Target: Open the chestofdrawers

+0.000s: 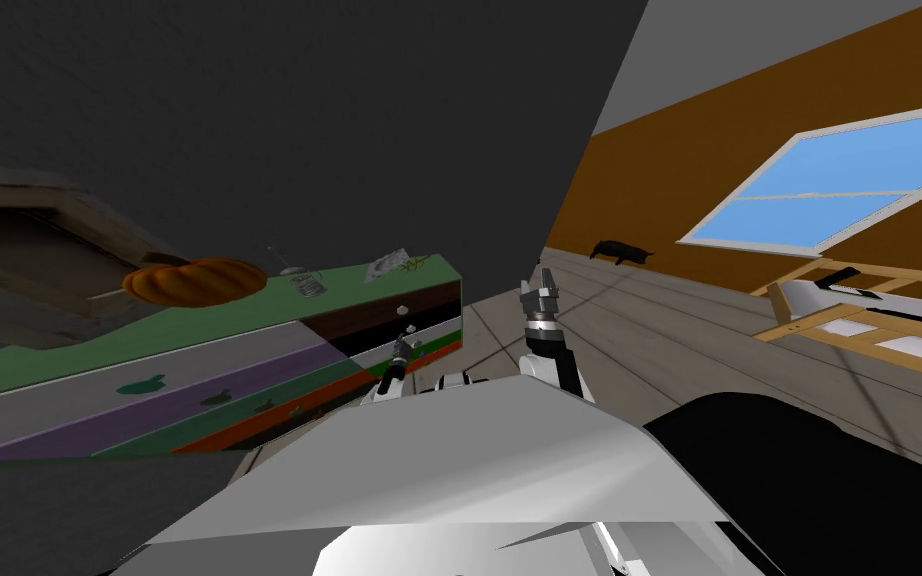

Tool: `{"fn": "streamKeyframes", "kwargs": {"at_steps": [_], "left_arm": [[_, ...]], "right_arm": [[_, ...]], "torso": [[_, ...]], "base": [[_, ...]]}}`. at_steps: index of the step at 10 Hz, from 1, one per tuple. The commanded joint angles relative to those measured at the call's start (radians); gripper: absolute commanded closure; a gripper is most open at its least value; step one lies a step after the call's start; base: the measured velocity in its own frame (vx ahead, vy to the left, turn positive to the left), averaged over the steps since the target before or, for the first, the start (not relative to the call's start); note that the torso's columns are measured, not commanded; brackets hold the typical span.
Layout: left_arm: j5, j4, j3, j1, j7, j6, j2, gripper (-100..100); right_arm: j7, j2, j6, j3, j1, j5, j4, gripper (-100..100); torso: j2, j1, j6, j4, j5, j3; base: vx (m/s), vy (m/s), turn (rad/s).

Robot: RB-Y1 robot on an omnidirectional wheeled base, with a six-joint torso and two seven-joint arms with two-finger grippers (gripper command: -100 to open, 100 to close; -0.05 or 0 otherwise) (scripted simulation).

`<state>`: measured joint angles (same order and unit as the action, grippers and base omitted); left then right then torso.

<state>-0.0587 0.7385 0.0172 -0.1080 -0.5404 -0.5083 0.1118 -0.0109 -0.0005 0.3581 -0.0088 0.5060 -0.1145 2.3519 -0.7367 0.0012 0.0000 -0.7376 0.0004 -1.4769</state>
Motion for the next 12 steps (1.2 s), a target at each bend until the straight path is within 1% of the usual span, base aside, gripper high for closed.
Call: {"fn": "streamKeyframes", "kwargs": {"at_steps": [1,2,3,4,5,7,10,12], "left_arm": [[-0.002,-0.007,-0.004,0.002,0.001,-0.005,0.002,-100],[-0.002,-0.007,-0.003,0.001,0.001,-0.005,0.002,-100],[-0.003,-0.013,-0.005,0.006,0.002,-0.017,-0.001,-100],[-0.002,-0.011,-0.004,0.003,0.001,-0.010,0.000,-100],[-0.002,-0.011,-0.005,0.003,0.001,-0.012,0.000,100],[-0.001,-0.004,-0.001,-0.001,0.001,-0.002,-0.001,100],[0.001,0.007,0.003,-0.008,-0.001,0.013,-0.002,100],[0.003,0.001,0.006,-0.003,0.000,0.015,-0.006,100]], "right_arm": [[0.000,0.000,0.000,0.000,0.000,0.000,0.000,0],[0.000,0.000,0.000,0.000,0.000,0.000,0.000,0],[0.000,0.000,0.000,0.000,0.000,0.000,0.000,0],[0.000,0.000,0.000,0.000,0.000,0.000,0.000,0],[0.000,0.000,0.000,0.000,0.000,0.000,0.000,0],[0.000,0.000,0.000,0.000,-0.001,0.000,0.000,0],[0.000,0.000,0.000,0.000,-0.001,0.000,0.000,0],[0.000,0.000,0.000,0.000,-0.001,0.000,0.000,0]], "torso": [[-0.002,-0.002,0.000,-0.001,-0.001,0.002],[-0.003,-0.003,0.000,-0.001,-0.001,0.002],[-0.007,-0.003,0.000,-0.002,-0.001,0.004],[-0.004,-0.003,0.000,-0.001,-0.001,0.003],[-0.004,-0.002,0.000,-0.001,-0.001,0.002],[-0.009,-0.003,0.000,-0.002,-0.001,0.005],[-0.007,-0.003,-0.001,-0.003,-0.002,0.004],[0.004,-0.001,0.000,-0.001,-0.001,-0.002]], "base": [[0.190,0.049,-0.019],[0.085,0.023,-0.003],[0.120,0.014,-0.032],[0.074,0.008,-0.008],[0.011,0.000,0.001],[-0.132,-0.032,0.026],[-0.224,-0.061,0.026],[-0.127,-0.035,0.019]]}}
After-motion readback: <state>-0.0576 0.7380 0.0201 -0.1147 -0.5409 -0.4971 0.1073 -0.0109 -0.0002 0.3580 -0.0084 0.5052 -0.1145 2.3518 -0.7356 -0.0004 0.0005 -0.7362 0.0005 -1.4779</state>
